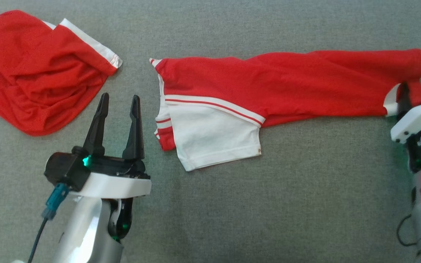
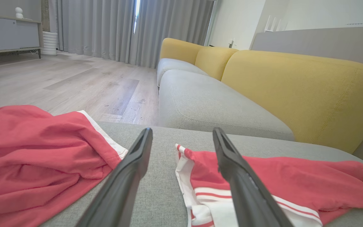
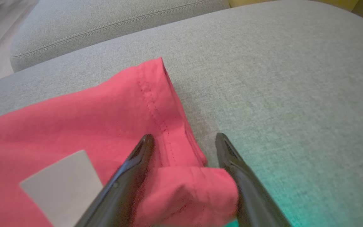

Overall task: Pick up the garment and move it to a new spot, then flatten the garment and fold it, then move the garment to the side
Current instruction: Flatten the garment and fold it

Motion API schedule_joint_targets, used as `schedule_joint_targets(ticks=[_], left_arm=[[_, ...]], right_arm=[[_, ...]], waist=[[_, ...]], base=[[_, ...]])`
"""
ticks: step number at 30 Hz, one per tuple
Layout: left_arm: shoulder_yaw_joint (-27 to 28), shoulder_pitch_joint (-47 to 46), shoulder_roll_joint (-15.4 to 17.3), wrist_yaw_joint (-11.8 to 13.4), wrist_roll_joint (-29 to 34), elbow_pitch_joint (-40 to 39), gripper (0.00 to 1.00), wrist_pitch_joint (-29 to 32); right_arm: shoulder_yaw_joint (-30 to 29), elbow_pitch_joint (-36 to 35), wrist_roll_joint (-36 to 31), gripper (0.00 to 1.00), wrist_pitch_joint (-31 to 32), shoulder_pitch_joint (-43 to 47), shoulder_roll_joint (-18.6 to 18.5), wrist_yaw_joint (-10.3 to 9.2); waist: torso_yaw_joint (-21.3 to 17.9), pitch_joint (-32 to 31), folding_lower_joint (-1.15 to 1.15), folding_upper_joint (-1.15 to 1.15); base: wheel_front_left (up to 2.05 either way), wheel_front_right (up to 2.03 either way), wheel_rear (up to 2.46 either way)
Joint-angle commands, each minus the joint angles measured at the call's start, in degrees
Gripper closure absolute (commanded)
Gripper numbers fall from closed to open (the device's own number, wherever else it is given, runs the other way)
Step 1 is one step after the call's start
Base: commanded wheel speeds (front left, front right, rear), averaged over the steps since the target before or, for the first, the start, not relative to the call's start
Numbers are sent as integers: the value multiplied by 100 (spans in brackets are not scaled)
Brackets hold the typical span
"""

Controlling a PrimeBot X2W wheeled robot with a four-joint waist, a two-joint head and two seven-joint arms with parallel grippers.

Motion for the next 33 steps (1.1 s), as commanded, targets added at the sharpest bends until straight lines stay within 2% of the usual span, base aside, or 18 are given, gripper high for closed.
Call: schedule_joint_targets(ticks=[1, 4, 5, 6, 7, 13, 20, 22, 27, 33], left_arm=[[232, -194, 24, -15, 63, -159, 0, -29], [261, -251, 19, -23, 73, -165, 0, -29], [272, -265, 18, -25, 75, -169, 0, -29], [283, -278, 17, -26, 78, -172, 0, -29], [296, -290, 16, -28, 81, -173, 0, -29], [347, -310, 13, -34, 107, -143, 0, -29], [289, -247, 12, -37, 68, -130, 0, -29], [270, -215, 12, -38, 59, -120, 0, -29], [254, -62, 12, -38, 48, -145, 0, -29], [257, 175, 12, -39, 45, -106, 0, -29]], right_arm=[[126, -95, -37, 0, 30, -164, -100, -4], [255, 92, -9, 0, 116, -273, -144, -4], [310, 144, 16, 16, 145, -301, -158, -4], [357, 183, 46, 69, 156, -325, -175, -4], [398, 212, 77, 100, 152, -346, -191, -4], [458, 269, 261, 100, -81, -408, -381, -4], [-33, 471, 53, 100, -587, -268, -1016, -4], [-92, 524, 31, 100, -730, -294, -1011, -4], [207, 482, 31, 100, -954, -327, -792, -4], [891, 337, 269, 100, -933, -269, -474, -4]], waist=[[10, 32, -1, 0], [10, 94, -1, 0], [7, 108, -1, 0], [2, 123, -1, 0], [-6, 134, -1, 0], [-105, 43, -1, 0], [-173, -220, -1, 0], [-181, -305, -1, 0], [-210, -605, -1, 0], [-177, -1133, -1, 0]], base=[[0, 0, 0], [0, 0, 0], [0, 0, 0], [0, 0, 0], [0, 0, 0], [0, 0, 0], [0, 0, 0], [0, 0, 0], [0, 0, 0], [0, 0, 0]])
